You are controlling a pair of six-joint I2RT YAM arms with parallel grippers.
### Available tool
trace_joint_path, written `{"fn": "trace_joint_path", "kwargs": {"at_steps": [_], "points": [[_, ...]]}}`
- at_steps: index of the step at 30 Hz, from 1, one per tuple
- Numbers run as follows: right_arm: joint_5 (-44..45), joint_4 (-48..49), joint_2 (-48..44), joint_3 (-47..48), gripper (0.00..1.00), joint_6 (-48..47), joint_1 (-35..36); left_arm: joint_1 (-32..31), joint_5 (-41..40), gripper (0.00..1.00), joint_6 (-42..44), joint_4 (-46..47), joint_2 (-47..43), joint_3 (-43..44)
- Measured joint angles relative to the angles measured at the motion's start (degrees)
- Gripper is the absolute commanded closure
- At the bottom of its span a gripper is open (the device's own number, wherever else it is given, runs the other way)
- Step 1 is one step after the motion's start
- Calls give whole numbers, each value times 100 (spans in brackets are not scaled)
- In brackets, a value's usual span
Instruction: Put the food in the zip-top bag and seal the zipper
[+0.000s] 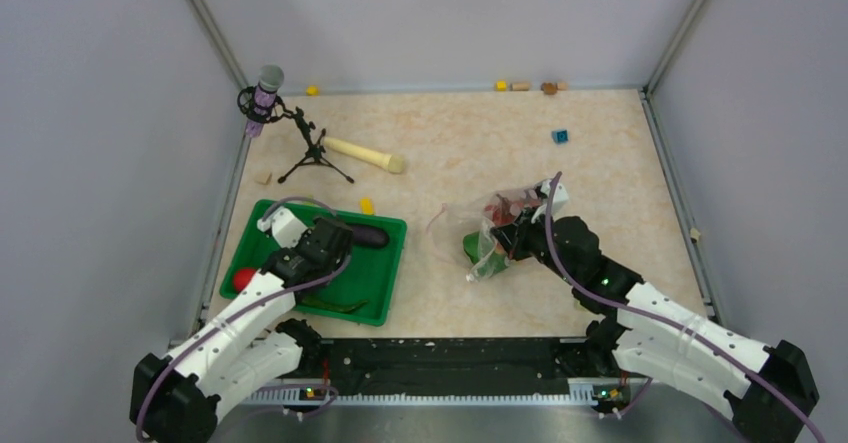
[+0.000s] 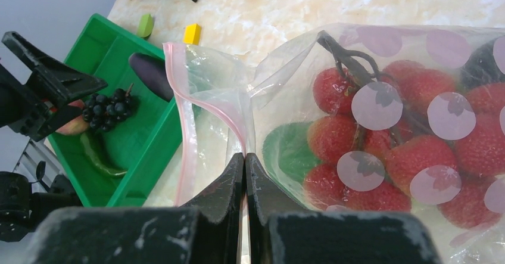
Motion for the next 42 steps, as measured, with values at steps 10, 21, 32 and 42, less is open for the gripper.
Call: {"fn": "trace_joint_path", "kwargs": {"at_steps": [10,21,32,42], "points": [[-2,0,0,0,100,-4,0,319,208,4,-173,1001,505,-374],[0,0,125,0,100,-13,0,549,197,14,-278,1545,1040,-450],[0,0,127,0,100,-44,0,667,170,36,-262,1759,1576,-389],[2,0,127,0,100,-46,0,706,345,70,-234,1869,1722,-382]]}}
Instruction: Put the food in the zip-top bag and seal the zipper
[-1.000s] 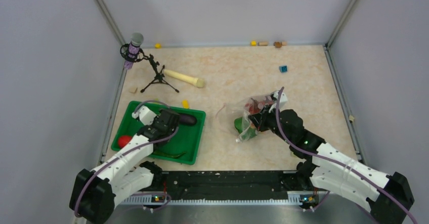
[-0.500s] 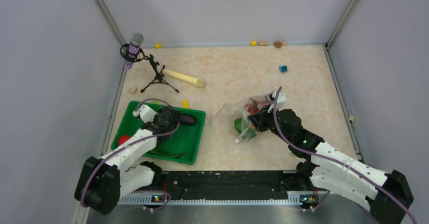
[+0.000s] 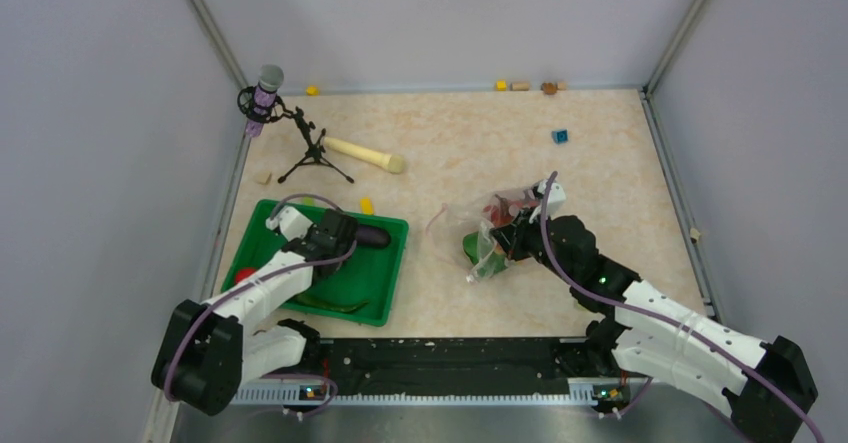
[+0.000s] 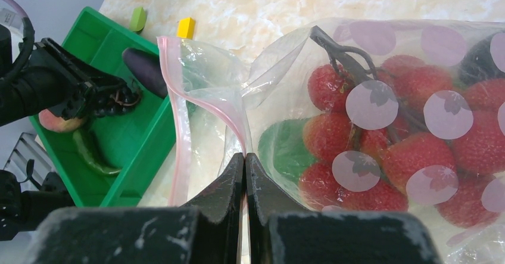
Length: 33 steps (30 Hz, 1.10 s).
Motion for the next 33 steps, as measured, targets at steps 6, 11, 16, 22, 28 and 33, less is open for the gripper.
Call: {"fn": "trace_joint_path", "kwargs": {"at_steps": [6,11,16,22,28,33], "points": [[0,0,0,0,100,0,0,-2,461,100,-74,192,-118,-114],[0,0,0,0,100,0,0,-2,664,100,-63,92,-262,-116],[0,0,0,0,100,0,0,-13,885,100,-57,-286,-671,-116],[0,0,-48,0,100,-2,0,-17,992,100,55,-750,-1663,-114],[-22,-2,-140,0,100,0,0,-17,1410,100,706,-599,-2457,-114],[-129,0,-317,0,100,-2,0,-17,2306,100,1491,59,-2841,-114]]}}
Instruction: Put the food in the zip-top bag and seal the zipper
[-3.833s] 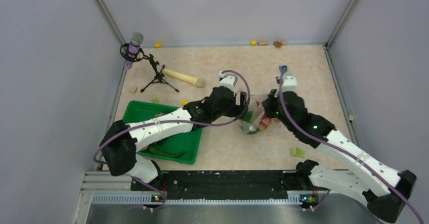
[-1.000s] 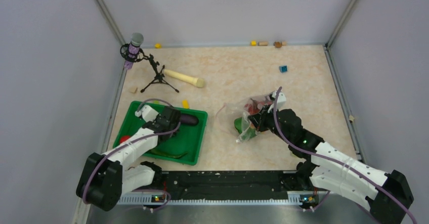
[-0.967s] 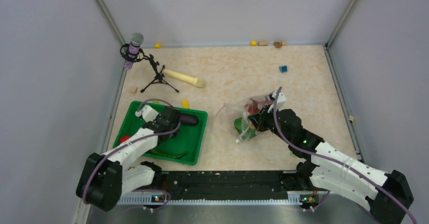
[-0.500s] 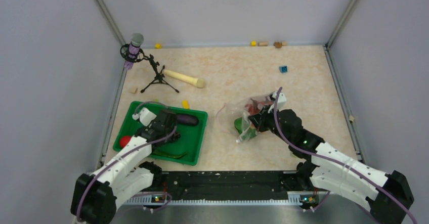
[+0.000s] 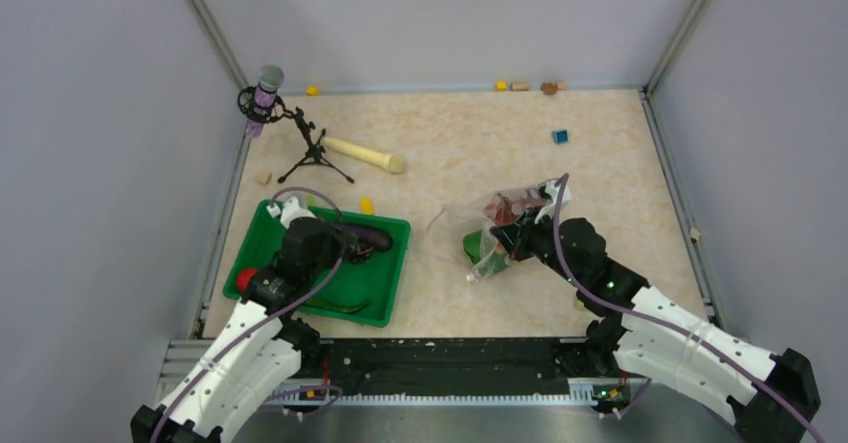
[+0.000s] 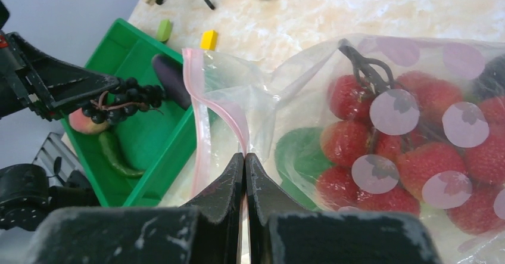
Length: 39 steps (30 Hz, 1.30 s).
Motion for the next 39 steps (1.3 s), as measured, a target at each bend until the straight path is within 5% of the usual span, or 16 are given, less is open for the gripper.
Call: {"fn": "trace_joint_path", "kwargs": {"at_steps": [13,19,31,39], "points": [[-68,-2,-660,-44,100,-2,0,-33,3858,100,1110,2688,437,28],[-52,37,-645,-103,100,-2,0,-214,4736,100,1174,3296,667,343],[-17,35,-741,-109,100,-17,0,-1716,4911,100,1740,3663,1954,1432],[-37,-17,-949,-109,100,-17,0,-1801,4564,100,1803,3689,2946,1711]]}}
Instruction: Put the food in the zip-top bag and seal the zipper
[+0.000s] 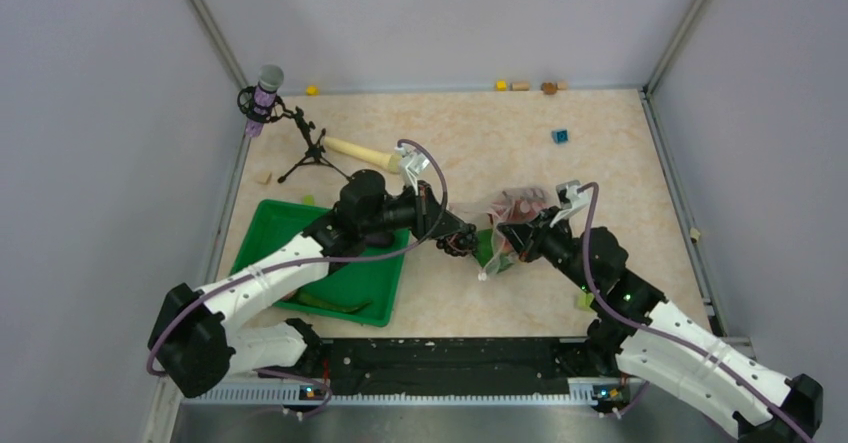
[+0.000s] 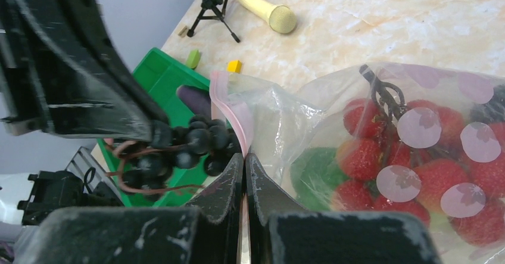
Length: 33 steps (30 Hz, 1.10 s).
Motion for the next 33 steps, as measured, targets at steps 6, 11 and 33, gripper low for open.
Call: {"fn": "trace_joint_path", "kwargs": {"at_steps": [6,11,33], "points": [[-11,-7,-160,0,100,-39,0,-125,-254,100,37,-37,590,208],[-9,-7,-179,0,100,-50,0,-409,-599,73,221,-243,807,422],[39,-31,-175,0,100,-92,0,-859,-1947,15,546,-1370,452,717]]}}
